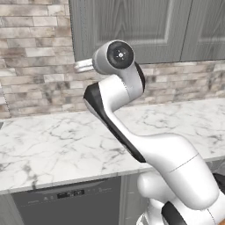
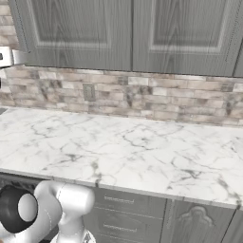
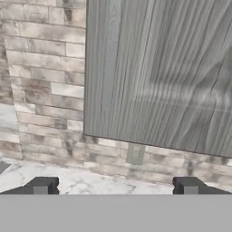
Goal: Open the cabinet, pick the kettle from the cabinet, and place it in the sink.
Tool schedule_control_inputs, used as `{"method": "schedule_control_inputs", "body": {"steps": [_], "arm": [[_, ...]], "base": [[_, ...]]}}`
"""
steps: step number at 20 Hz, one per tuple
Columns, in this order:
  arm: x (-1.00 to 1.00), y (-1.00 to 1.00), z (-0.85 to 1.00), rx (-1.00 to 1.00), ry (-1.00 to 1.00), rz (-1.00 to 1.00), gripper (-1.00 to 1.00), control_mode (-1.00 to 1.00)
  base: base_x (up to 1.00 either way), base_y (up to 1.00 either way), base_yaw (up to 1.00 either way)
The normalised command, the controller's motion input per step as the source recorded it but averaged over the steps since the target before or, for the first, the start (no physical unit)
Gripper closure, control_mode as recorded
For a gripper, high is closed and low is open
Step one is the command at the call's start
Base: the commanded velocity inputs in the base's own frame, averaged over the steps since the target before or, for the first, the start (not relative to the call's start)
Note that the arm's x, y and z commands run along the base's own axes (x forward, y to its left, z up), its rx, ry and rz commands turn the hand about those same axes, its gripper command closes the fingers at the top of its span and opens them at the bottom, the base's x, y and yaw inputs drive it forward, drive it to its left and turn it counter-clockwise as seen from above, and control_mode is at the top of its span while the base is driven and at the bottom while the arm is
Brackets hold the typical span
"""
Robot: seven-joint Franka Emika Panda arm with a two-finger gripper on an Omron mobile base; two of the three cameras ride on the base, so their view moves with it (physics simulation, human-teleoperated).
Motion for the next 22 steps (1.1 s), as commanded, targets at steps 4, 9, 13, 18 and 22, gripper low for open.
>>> {"method": "schedule_control_inputs", "body": {"steps": [4, 9, 13, 18, 22], "arm": [[0.23, 0.16, 0.21, 0.0, -0.17, 0.0, -1.0, -1.0], [0.36, 0.11, 0.26, 0.03, -0.02, 0.0, -1.0, -1.0], [0.35, 0.09, 0.32, 0.04, 0.0, 0.0, -1.0, -1.0], [0.29, 0.08, 0.28, 0.06, 0.0, 0.0, -1.0, -1.0], [0.28, 0.11, 0.16, 0.05, 0.0, 0.0, -1.0, -1.0]], "base": [[0.0, 0.0, 0.0], [0.0, 0.0, 0.0], [0.0, 0.0, 0.0], [0.0, 0.0, 0.0], [0.0, 0.0, 0.0]]}}
